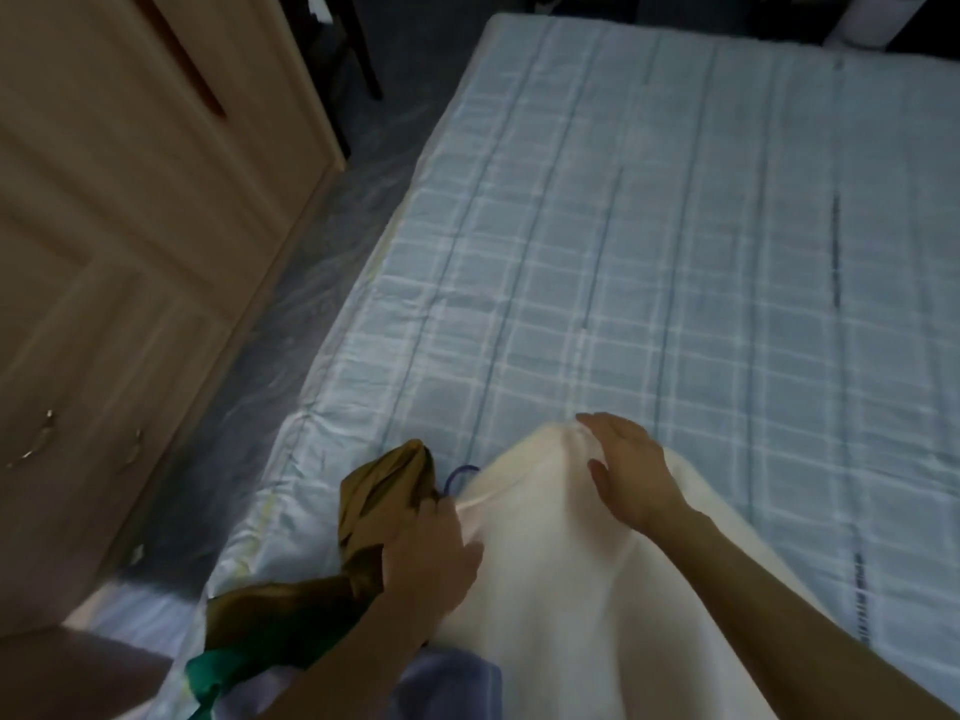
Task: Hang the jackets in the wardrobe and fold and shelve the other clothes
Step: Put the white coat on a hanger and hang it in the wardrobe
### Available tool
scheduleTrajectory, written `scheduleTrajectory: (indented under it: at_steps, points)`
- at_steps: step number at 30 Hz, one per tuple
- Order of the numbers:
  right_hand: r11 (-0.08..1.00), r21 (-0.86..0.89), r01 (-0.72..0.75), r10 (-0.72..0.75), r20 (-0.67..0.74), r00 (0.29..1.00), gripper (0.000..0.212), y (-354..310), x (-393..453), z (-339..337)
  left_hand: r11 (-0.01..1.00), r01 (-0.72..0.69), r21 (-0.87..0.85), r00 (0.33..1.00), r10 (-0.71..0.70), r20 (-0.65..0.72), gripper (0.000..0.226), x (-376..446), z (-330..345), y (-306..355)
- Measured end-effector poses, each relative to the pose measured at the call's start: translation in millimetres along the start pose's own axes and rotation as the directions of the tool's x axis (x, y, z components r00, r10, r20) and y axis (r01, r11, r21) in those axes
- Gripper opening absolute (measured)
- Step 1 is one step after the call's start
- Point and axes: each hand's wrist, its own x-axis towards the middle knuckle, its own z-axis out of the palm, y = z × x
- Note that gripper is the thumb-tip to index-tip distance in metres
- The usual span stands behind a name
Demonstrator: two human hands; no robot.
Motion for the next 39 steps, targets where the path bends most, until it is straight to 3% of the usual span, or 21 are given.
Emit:
scheduleTrajectory:
  at_steps: [5, 8, 12, 17, 20, 23, 26, 30, 34, 39]
  points:
    - [0.994, -0.098, 0.043, -0.03, 0.134, 0.991, 0.073, -3.0, 34.7, 33.1, 0.995, -0.003, 0.097, 0.999, 0.0, 0.035, 0.054, -8.0, 38.0, 11.5]
    - [0.987, -0.154, 0.044, -0.027, 0.106, 0.994, 0.071, 0.6, 40.8, 42.5, 0.998, -0.008, 0.061, 0.999, 0.006, 0.04, 0.057, -13.6, 52.4, 17.0]
    - [0.982, -0.185, 0.027, 0.0, 0.14, 0.99, 0.064, 8.5, 44.2, 40.3, 0.997, -0.055, 0.045, 0.994, 0.059, -0.087, 0.052, -10.8, 62.4, 19.0]
    - [0.966, -0.237, 0.101, -0.046, 0.224, 0.974, 0.063, 16.4, 37.6, 35.8, 0.996, -0.017, 0.089, 1.0, 0.017, -0.01, 0.051, -9.7, 54.6, 27.3]
    - [0.95, -0.291, 0.117, -0.079, 0.137, 0.987, 0.051, 24.6, 26.3, 40.1, 0.985, -0.05, 0.163, 0.999, 0.051, 0.001, 0.055, -9.7, 63.3, 31.4]
    - [0.915, -0.38, 0.134, -0.131, 0.033, 0.991, 0.039, 27.5, 12.8, 51.7, 0.985, -0.074, 0.154, 0.994, 0.086, -0.07, 0.036, -12.2, 62.0, 36.9]
    - [0.903, -0.404, 0.144, -0.164, -0.017, 0.986, 0.043, 32.6, 6.1, 52.5, 0.989, -0.096, 0.115, 0.994, 0.102, -0.043, 0.039, -9.2, 62.6, 38.7]
    - [0.943, -0.313, 0.117, -0.143, -0.063, 0.988, 0.035, 43.2, -4.2, 30.1, 0.979, -0.183, 0.089, 0.974, 0.193, -0.117, 0.052, -9.9, 59.8, 37.6]
    - [0.974, -0.205, 0.091, -0.13, -0.185, 0.974, 0.038, 45.3, -32.9, -16.9, 0.959, -0.281, 0.028, 0.914, 0.277, -0.298, 0.057, -18.7, 33.1, 47.5]
    - [0.986, -0.131, 0.101, -0.14, -0.332, 0.933, 0.054, 39.4, -106.4, -93.6, 0.875, -0.484, -0.002, 0.754, 0.416, -0.508, 0.059, -52.2, -23.4, 74.2]
